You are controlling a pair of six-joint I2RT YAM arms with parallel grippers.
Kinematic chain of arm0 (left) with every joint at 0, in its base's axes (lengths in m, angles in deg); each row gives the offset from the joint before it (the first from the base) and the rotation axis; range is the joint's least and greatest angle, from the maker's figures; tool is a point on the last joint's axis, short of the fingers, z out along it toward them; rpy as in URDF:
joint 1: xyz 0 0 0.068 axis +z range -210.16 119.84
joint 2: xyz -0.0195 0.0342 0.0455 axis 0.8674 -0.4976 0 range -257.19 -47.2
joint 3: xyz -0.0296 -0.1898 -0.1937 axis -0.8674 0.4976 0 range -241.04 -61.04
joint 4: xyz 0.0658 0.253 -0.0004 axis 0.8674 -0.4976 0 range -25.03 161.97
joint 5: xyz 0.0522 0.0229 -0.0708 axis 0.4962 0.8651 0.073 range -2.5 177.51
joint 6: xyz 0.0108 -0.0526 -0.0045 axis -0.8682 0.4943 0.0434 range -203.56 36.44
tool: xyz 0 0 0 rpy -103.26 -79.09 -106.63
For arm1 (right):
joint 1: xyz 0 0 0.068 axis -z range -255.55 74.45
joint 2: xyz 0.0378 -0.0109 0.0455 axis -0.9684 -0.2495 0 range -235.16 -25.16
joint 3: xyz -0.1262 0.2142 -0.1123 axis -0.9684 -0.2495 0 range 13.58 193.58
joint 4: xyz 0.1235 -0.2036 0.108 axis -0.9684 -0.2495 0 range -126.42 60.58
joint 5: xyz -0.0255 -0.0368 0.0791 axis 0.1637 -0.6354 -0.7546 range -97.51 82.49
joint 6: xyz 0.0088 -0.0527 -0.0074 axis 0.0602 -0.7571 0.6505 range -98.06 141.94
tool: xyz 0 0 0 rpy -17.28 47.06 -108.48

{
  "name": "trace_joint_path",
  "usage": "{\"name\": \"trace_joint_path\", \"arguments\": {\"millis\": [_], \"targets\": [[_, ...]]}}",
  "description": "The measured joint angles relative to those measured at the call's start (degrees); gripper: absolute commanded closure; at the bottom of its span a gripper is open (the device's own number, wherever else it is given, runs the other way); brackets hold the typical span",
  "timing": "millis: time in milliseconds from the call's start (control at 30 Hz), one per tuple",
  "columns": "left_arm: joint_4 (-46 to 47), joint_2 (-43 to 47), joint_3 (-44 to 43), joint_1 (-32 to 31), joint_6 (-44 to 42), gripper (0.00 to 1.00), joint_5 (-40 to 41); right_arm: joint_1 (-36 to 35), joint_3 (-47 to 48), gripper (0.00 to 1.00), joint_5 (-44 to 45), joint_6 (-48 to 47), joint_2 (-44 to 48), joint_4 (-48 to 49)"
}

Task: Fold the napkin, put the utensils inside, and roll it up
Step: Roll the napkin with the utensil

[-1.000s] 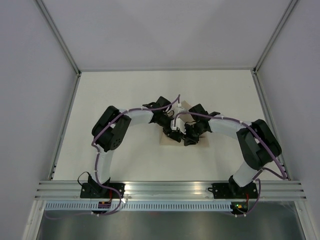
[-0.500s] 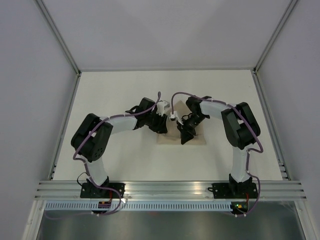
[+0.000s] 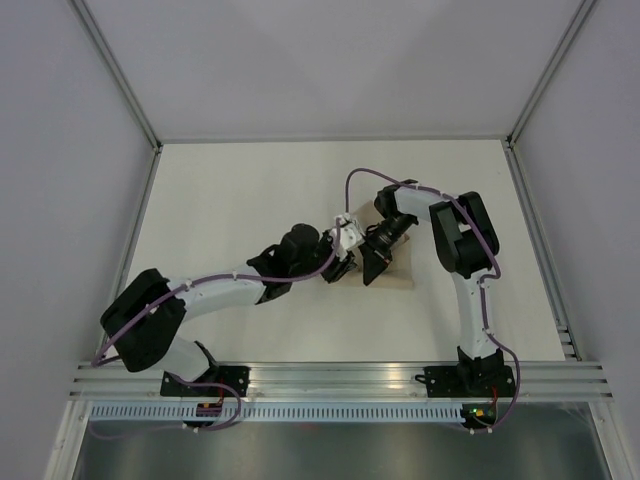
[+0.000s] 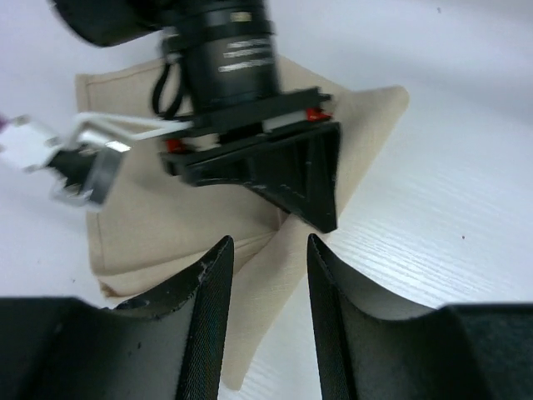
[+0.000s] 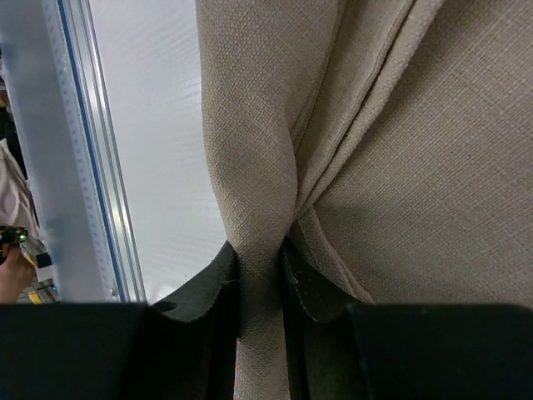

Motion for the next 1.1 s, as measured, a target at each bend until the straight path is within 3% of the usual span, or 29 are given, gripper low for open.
{"name": "trace_joint_path", "arguments": {"millis": [100,133,167,467,800,900,1000,1033,1100], "targets": [[1.79,-2.45,0.63,-6.03,-5.33,0.51,5.66,0.24,1.33,0.84,-0.44,0.02,-1.25,-1.60],[2.32,-3.19,0.83,-7.04,-6.58,0.40,6.84,0.35,1.60,0.84,-0.61,0.07,-1.60,-2.03],[2.89,-4.04,1.01,-7.91,-8.20,0.36,8.07,0.48,1.81,0.84,-0.74,0.13,-1.90,-2.51],[5.46,-12.28,1.07,-11.43,-19.06,0.36,14.91,1.09,3.26,0.84,-1.20,0.39,-3.87,-5.57],[7.17,-17.46,-0.22,-11.74,-23.91,0.34,15.04,1.16,4.42,0.84,-1.31,0.39,-4.90,-6.91],[7.45,-19.04,-1.51,-11.74,-24.33,0.39,14.84,1.18,4.48,0.84,-1.40,0.39,-5.01,-7.04],[7.10,-20.13,-2.64,-11.74,-24.28,0.52,14.40,1.29,4.50,0.84,-1.60,0.39,-5.11,-7.10],[6.56,-20.31,-2.97,-11.74,-24.24,0.62,13.86,1.33,4.50,0.84,-1.64,0.37,-5.14,-7.13],[5.20,-20.81,-3.78,-11.80,-23.89,0.72,12.85,1.44,4.50,0.84,-1.60,0.37,-5.20,-7.30]]}}
